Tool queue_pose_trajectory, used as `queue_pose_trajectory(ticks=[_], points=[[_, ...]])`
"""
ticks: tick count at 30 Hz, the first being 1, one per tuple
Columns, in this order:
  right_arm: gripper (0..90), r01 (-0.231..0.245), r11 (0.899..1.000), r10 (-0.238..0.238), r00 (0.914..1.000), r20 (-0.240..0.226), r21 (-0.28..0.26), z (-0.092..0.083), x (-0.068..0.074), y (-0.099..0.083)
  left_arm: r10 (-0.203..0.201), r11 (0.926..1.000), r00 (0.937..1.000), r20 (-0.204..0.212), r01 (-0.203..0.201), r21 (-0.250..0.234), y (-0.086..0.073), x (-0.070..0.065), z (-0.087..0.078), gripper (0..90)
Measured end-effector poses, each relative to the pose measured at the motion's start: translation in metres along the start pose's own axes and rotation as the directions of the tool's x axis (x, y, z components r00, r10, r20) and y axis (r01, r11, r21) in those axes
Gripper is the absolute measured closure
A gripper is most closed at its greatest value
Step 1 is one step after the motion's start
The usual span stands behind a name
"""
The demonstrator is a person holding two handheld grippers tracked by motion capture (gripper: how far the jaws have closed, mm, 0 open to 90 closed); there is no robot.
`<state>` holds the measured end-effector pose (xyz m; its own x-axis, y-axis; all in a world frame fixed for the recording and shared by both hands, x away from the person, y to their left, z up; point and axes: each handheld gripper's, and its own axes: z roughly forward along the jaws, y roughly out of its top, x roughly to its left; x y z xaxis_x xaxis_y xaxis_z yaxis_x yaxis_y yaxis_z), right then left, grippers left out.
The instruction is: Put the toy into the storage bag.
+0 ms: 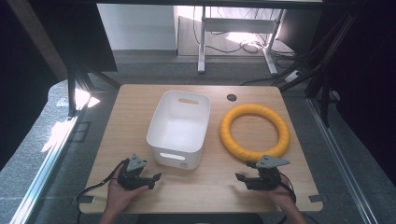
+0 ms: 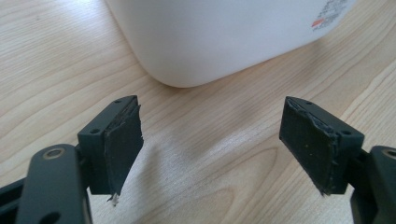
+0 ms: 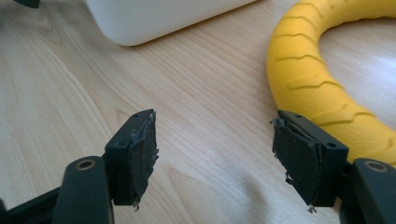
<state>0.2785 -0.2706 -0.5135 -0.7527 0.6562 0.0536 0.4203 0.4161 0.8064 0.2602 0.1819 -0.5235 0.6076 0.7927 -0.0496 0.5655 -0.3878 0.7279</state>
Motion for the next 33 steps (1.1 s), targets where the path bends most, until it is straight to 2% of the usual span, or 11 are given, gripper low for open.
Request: queue_pose_trajectory(ticks=[5,8,12,13,15,20,24,28,29,30,33], points=[[30.2,0.021,1.0,-0.02,0.9998,0.005,-0.02,-0.002,-0.005,-0.002,0.013,0.9999,0.9999,-0.01,-0.013,0.01,-0.001,-0.001,0.002,21.2],[30.1,-0.038,0.995,0.035,0.9987,-0.036,-0.09,-0.009,-0.008,0.0,0.013,0.9999,0.9999,-0.007,-0.013,0.007,-0.002,-0.002,0.001,21.2],[30.3,-0.045,0.994,0.043,0.9988,-0.024,-0.101,-0.012,-0.009,0.004,0.017,0.9998,0.9998,-0.011,-0.017,0.008,-0.004,-0.004,-0.001,21.2],[31.4,-0.031,0.998,0.03,0.9993,-0.022,-0.062,-0.011,-0.008,0.008,0.017,0.9998,0.9998,-0.013,-0.017,0.007,-0.006,-0.005,-0.002,21.2],[32.9,0.009,0.999,-0.009,0.9999,0.004,-0.031,-0.009,-0.006,0.011,0.027,0.9995,0.9995,-0.016,-0.027,0.016,-0.007,-0.006,-0.003,21.2],[33.1,0.046,0.998,-0.043,0.9974,-0.058,0.05,-0.001,-0.012,0.028,0.023,0.9996,0.9996,-0.014,-0.023,0.019,-0.008,-0.007,-0.003,21.2],[32.3,0.1,0.986,-0.089,0.9921,-0.088,0.135,0.001,-0.02,0.046,0.025,0.9996,0.9996,-0.014,-0.025,0.016,-0.008,-0.007,-0.004,21.3],[32.4,0.104,0.982,-0.092,0.9923,-0.083,0.159,-0.001,-0.03,0.056,0.026,0.9996,0.9996,-0.014,-0.026,0.012,-0.007,-0.007,-0.004,21.3],[32.6,0.099,0.981,-0.089,0.9936,-0.069,0.167,-0.001,-0.036,0.059,0.028,0.9996,0.9995,-0.015,-0.028,0.009,-0.005,-0.006,-0.004,21.3],[32.6,0.099,0.981,-0.089,0.9936,-0.069,0.167,-0.001,-0.036,0.059,0.028,0.9996,0.9995,-0.015,-0.028,0.009,-0.005,-0.006,-0.004,21.3],[32.9,0.082,0.982,-0.074,0.9959,-0.052,0.172,-0.001,-0.048,0.061,0.028,0.9996,0.9995,-0.015,-0.027,0.006,-0.003,-0.004,-0.002,21.5]])
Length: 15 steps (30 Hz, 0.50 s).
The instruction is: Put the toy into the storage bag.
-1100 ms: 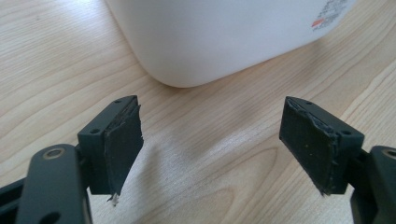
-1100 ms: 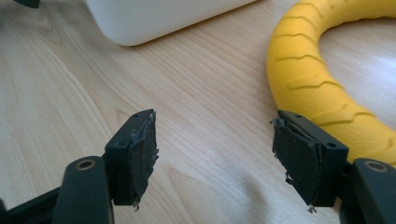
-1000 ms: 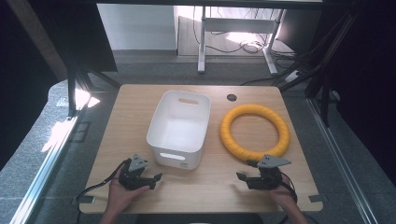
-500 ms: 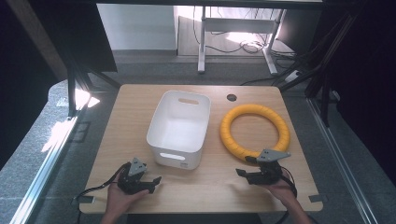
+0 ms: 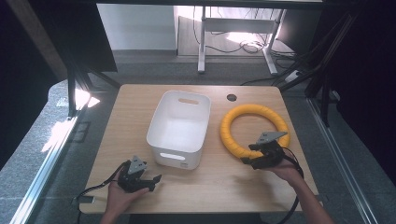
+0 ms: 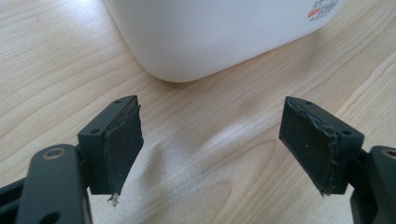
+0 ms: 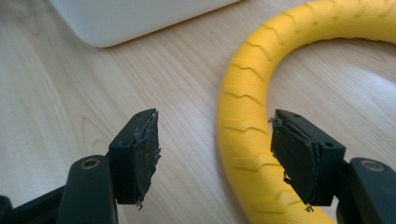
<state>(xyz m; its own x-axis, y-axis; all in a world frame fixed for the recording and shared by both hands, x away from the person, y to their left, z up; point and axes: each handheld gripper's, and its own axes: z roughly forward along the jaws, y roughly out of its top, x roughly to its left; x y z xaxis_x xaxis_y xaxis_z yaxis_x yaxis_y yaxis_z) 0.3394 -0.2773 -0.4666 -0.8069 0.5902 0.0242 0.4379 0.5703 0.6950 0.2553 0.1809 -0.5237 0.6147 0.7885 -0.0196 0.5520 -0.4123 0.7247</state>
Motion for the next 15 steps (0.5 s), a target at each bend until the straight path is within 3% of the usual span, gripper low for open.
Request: queue_pose_trajectory(ticks=[8,15], points=[[32.6,-0.007,0.999,0.006,0.9999,0.016,0.046,0.001,-0.013,0.005,-0.007,0.9999,0.9999,0.009,0.007,-0.012,0.004,0.002,0.003,21.6],[32.3,0.029,0.994,-0.029,0.9996,0.005,0.106,0.005,-0.014,0.018,-0.004,0.9999,1.0,0.007,0.004,-0.013,0.004,0.003,0.002,21.7]])
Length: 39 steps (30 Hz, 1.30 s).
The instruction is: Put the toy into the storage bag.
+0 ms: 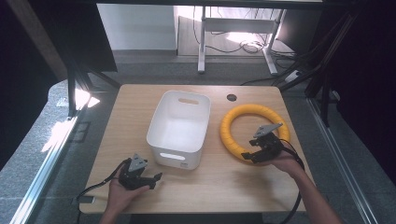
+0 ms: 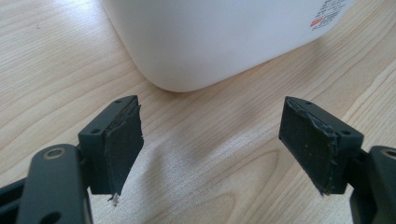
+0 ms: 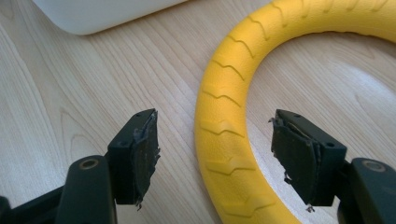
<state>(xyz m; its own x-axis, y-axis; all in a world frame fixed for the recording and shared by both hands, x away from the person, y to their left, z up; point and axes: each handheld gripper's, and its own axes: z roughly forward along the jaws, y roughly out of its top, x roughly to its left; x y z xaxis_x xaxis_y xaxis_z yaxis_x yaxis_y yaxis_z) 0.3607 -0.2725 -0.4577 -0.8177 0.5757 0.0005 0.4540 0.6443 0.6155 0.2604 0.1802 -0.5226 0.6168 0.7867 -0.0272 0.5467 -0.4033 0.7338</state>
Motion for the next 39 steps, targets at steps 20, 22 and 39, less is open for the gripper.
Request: queue_pose_trajectory(ticks=[20,22,39], points=[[31.9,0.027,0.992,-0.024,0.9995,-0.022,0.123,0.021,-0.017,0.011,0.008,0.9999,1.0,-0.001,-0.008,0.008,-0.002,-0.003,0.0,21.9],[31.9,0.031,0.99,-0.027,0.9993,-0.027,0.137,0.024,-0.018,0.012,0.007,0.9999,1.0,0.001,-0.007,0.01,-0.002,-0.003,0.0,21.9],[33.1,0.089,0.958,-0.076,0.9953,-0.061,0.271,0.049,-0.02,0.015,0.011,0.9998,0.9999,0.003,-0.011,0.014,-0.002,-0.004,0.001,21.8]])
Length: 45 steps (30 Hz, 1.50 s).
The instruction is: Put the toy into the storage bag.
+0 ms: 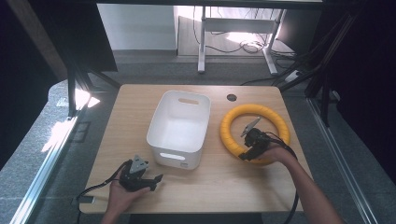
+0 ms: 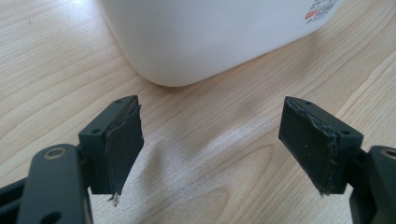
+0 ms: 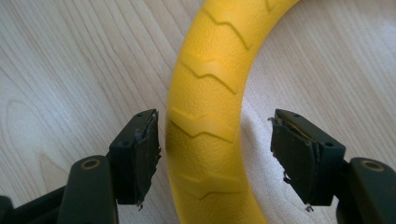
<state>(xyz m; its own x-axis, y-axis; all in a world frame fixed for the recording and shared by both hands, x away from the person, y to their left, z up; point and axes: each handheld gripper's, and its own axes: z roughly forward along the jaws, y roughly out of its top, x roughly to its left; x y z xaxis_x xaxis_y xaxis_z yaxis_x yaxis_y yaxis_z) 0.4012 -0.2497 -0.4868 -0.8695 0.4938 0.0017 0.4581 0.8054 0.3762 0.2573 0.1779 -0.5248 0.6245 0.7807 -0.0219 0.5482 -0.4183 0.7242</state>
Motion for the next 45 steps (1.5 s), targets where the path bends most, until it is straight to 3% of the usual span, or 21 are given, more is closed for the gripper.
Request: queue_pose_trajectory(ticks=[8,15,26,32,38,43,45], points=[[35.4,0.016,0.999,-0.015,0.9996,-0.023,0.047,0.005,-0.005,0.002,0.0,1.0,1.0,0.001,0.0,-0.001,0.0,0.0,0.0,21.8],[36.9,0.045,0.996,-0.043,0.9985,-0.035,0.073,0.008,-0.001,0.004,0.002,1.0,1.0,0.002,-0.002,0.0,0.0,0.0,0.001,21.8],[42.9,0.09,0.986,-0.082,0.9947,-0.062,0.141,0.018,0.002,0.005,0.002,1.0,1.0,0.002,-0.002,0.001,0.0,0.0,0.001,21.8],[49.9,0.102,0.983,-0.097,0.9945,-0.04,0.156,0.019,0.003,0.006,0.003,1.0,1.0,0.002,-0.003,0.001,0.0,0.0,0.001,21.8],[51.6,0.094,0.977,-0.088,0.9954,-0.038,0.191,0.02,0.003,0.011,0.004,1.0,1.0,0.001,-0.004,0.001,0.0,0.0,0.001,21.8],[51.8,0.091,0.978,-0.082,0.9952,-0.054,0.186,0.019,0.0,0.01,0.0,1.0,1.0,0.0,0.0,-0.002,0.0,-0.001,0.001,21.8],[52.0,0.073,0.987,-0.062,0.9947,-0.083,0.145,0.014,-0.002,0.01,0.001,1.0,1.0,0.0,-0.001,-0.002,0.0,-0.001,0.001,21.8]])
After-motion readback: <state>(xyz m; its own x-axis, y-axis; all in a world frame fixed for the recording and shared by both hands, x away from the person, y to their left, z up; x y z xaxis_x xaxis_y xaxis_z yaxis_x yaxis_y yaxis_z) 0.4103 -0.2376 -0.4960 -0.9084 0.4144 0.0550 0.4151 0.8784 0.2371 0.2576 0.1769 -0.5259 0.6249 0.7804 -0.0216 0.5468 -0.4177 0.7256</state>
